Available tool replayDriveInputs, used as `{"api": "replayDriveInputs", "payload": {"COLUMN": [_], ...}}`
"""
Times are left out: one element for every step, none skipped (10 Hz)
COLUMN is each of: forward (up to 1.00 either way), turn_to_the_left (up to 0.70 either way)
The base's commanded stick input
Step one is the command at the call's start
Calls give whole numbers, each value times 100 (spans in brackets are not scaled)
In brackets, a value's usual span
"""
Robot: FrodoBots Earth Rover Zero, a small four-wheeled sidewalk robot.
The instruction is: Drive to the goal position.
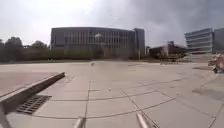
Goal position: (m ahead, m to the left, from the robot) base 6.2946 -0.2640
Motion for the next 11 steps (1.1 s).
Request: {"api": "replayDriveInputs", "payload": {"forward": [100, 100, 100, 100, 100, 100, 100, 100, 100, 100, 100], "turn_to_the_left": [0, 0, 0, 0, 0, 0, 0, 0, 0, 0, 0]}}
